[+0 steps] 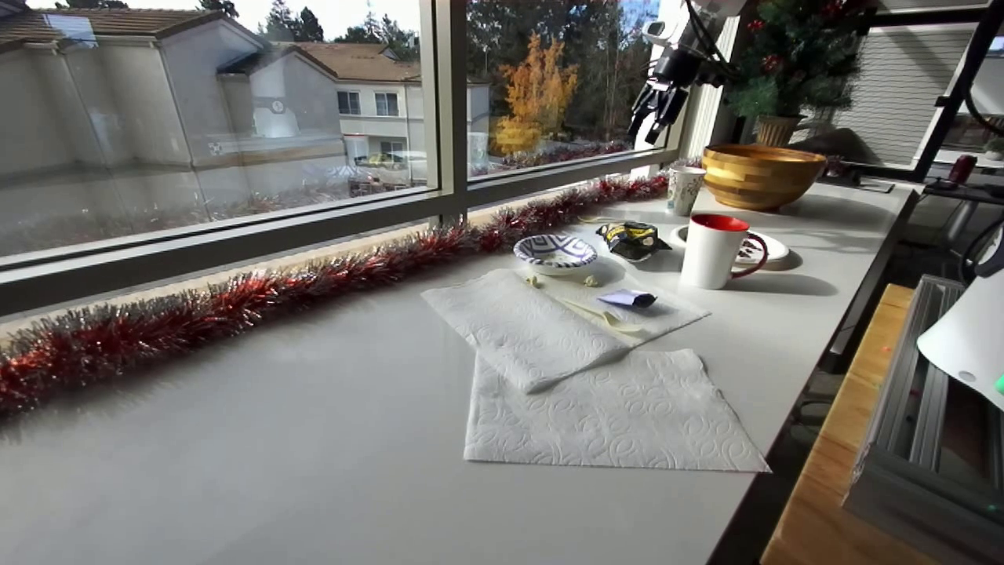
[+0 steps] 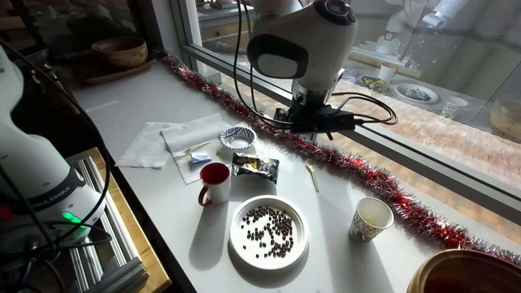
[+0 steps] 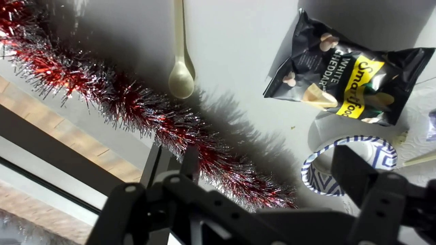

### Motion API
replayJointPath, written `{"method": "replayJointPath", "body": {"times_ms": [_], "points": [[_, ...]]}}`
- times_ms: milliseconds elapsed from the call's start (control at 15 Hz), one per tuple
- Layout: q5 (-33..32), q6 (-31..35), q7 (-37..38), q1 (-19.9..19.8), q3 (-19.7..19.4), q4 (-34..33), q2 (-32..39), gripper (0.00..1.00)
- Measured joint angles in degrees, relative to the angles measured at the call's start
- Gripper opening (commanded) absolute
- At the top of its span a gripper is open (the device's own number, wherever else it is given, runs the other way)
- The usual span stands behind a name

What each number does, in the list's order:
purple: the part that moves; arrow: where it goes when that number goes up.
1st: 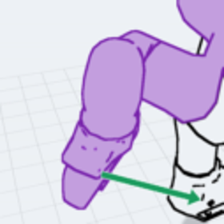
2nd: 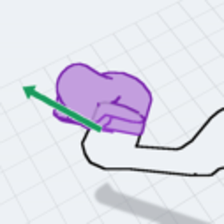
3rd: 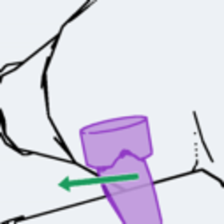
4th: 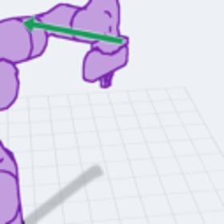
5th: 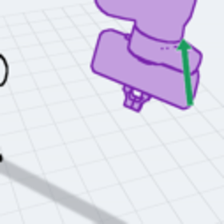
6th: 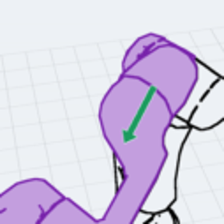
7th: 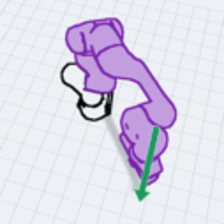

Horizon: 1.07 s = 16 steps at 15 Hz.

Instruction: Using the spoon, move one object from the plate to the left, to the cup

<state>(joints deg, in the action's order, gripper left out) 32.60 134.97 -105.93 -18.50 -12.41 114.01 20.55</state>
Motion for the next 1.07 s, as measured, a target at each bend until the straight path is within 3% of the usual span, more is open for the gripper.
{"method": "replayJointPath", "body": {"times_ms": [400,1067], "points": [[-0.24,-4.68,-2.29,-7.09,6.28,-14.53,14.67,1.00],[-0.49,-6.77,-2.87,-11.88,10.38,-27.91,28.61,1.00]]}}
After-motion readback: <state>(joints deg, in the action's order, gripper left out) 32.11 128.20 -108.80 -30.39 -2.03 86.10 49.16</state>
